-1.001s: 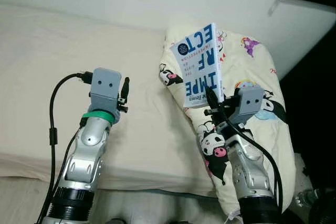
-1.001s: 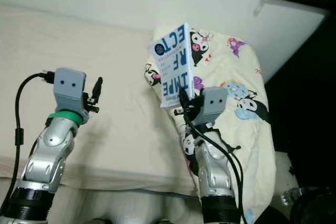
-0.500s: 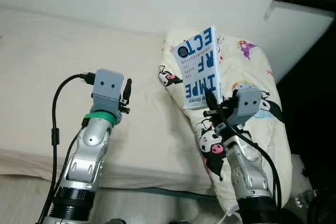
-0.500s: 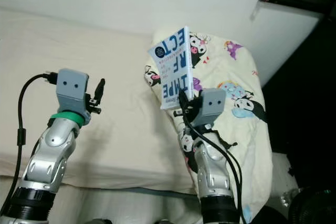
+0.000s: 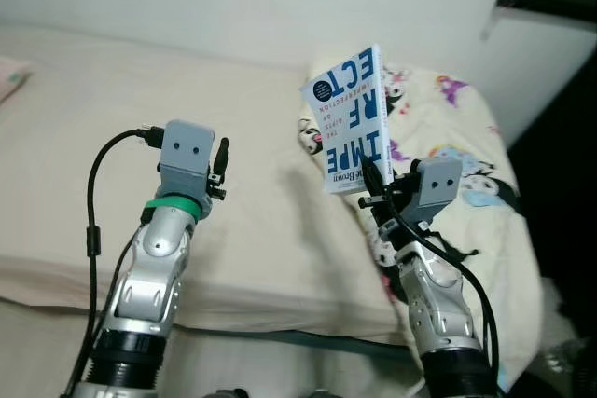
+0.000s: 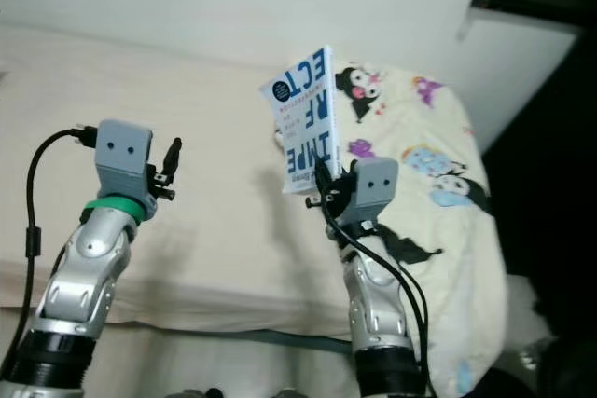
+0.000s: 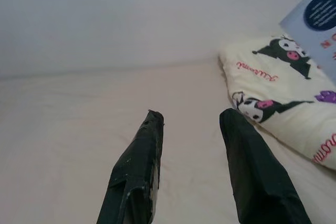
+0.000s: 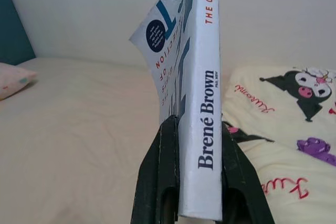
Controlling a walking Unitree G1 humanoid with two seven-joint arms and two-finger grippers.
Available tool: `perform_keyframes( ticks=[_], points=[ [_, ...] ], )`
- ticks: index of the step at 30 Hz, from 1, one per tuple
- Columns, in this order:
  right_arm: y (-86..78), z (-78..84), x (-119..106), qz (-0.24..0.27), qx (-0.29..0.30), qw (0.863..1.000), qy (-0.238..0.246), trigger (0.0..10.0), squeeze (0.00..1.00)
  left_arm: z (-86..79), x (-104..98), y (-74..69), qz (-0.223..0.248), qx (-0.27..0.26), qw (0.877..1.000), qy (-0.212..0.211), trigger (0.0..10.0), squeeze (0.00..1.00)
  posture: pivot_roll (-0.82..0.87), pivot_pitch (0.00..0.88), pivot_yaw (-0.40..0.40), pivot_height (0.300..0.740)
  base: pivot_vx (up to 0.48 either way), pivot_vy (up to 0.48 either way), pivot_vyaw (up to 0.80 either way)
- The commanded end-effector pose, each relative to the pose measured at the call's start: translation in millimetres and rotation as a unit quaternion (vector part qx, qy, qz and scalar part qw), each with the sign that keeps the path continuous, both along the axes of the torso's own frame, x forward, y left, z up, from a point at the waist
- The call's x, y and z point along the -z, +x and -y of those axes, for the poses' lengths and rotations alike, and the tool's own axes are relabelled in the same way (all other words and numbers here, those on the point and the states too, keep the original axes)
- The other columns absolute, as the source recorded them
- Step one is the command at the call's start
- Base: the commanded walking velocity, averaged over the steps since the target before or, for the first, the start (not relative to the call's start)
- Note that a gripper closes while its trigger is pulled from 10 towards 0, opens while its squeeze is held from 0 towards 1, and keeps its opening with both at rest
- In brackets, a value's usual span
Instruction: Clean up the room
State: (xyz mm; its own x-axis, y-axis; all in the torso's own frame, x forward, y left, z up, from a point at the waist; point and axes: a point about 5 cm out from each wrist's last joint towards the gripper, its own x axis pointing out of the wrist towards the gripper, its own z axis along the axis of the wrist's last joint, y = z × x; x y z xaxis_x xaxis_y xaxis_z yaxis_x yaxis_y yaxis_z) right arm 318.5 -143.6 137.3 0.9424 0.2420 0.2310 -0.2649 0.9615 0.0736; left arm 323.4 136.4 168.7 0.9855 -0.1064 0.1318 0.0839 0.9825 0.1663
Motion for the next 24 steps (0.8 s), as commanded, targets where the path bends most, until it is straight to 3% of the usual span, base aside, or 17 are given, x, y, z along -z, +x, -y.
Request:
perform_keyframes(
  ticks=[1,24],
  points=[
    [-0.1,2.4,-6.0,0.02,0.007,1.0,0.006,10.0,0.0,0.4,2.0,0.0,-0.005,0.004,1.0,-0.001,10.0,0.0,0.04,0.014,-0.03,0.735,0.0,0.304,0.0],
    [-1.2,2.6,-3.6,0.019,0.011,1.0,0.009,10.0,0.0,0.1,1.5,0.4,-0.006,0.004,1.0,0.0,10.0,0.0,0.04,0.024,-0.023,0.735,0.0,0.31,0.0]
  ],
)
